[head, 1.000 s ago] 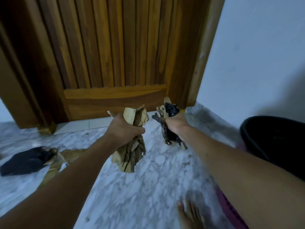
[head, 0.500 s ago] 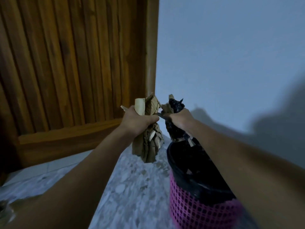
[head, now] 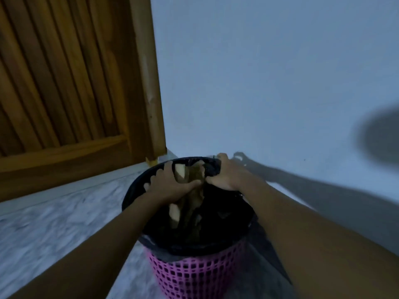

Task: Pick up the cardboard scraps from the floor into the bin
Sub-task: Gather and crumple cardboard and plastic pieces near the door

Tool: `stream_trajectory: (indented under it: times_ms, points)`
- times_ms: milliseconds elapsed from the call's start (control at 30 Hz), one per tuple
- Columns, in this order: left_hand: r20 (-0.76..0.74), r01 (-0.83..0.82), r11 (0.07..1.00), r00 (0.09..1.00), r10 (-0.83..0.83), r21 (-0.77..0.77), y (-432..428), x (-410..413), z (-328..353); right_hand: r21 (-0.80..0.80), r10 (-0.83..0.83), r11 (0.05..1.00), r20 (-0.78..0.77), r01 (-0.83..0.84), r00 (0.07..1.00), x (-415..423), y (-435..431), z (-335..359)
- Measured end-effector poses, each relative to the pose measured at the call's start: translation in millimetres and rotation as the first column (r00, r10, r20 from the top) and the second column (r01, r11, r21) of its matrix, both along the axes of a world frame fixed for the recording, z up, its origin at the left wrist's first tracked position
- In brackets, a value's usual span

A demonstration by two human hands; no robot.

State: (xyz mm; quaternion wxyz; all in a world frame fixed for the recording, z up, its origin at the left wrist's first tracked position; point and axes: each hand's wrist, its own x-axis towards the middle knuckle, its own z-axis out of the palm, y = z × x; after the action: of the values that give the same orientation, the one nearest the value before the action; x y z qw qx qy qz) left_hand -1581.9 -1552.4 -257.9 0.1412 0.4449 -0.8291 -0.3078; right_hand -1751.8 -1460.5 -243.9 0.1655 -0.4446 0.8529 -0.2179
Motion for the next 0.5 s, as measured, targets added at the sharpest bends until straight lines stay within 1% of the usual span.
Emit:
stream_trajectory:
  times_ms: [33, 67, 100, 133, 167, 233, 267, 300, 333, 367, 400, 433, 500]
  points:
    - [0.139, -0.007, 0.990, 0.990, 0.027, -0.142, 2, 0, -4, 0.001, 0.043, 0.999, -0.125, -0.043, 0.991, -1, 3, -2]
    - [0.240, -0.003, 0.967, 0.969, 0.066, -0.255, 3, 1, -9, 0.003, 0.074, 0.997, -0.256, -0.076, 0.964, 0, 7, -5]
    - [0.296, -0.007, 0.944, 0.949, 0.110, -0.329, 9, 6, -7, -0.008, 0.072, 0.997, -0.371, -0.081, 0.926, 1, 8, -10]
    - [0.316, -0.031, 0.927, 0.935, 0.160, -0.375, 7, 11, -9, -0.011, 0.038, 0.999, -0.462, -0.049, 0.886, 4, 8, -16]
    - [0.327, -0.072, 0.913, 0.920, 0.216, -0.401, 5, 17, -10, 0.000, 0.000, 1.000, -0.516, 0.001, 0.857, 7, 8, -23]
    - [0.332, -0.212, 0.900, 0.877, 0.347, -0.382, -2, 35, -15, 0.122, -0.071, 0.981, -0.508, 0.153, 0.858, 13, 10, -32]
    - [0.311, -0.309, 0.900, 0.861, 0.402, -0.307, -3, 45, -17, 0.192, -0.101, 0.957, -0.482, 0.218, 0.870, 13, 12, -35]
    - [0.252, -0.416, 0.894, 0.858, 0.447, -0.167, -5, 55, -19, 0.234, -0.130, 0.937, -0.453, 0.258, 0.882, 13, 13, -37]
    - [0.171, -0.490, 0.871, 0.860, 0.481, 0.015, -6, 65, -21, 0.233, -0.157, 0.933, -0.417, 0.272, 0.895, 13, 13, -36]
    - [0.082, -0.512, 0.838, 0.858, 0.506, 0.188, -4, 73, -21, 0.198, -0.184, 0.940, -0.387, 0.276, 0.903, 13, 12, -34]
    - [0.001, -0.496, 0.812, 0.854, 0.521, 0.308, -3, 80, -21, 0.145, -0.208, 0.951, -0.350, 0.272, 0.913, 14, 10, -31]
    - [-0.047, -0.491, 0.794, 0.840, 0.541, 0.357, -3, 89, -20, 0.082, -0.222, 0.963, -0.304, 0.257, 0.927, 16, 6, -27]
    - [-0.108, -0.531, 0.761, 0.790, 0.604, 0.371, -4, 104, -16, -0.050, -0.231, 0.973, -0.200, 0.225, 0.952, 25, -2, -20]
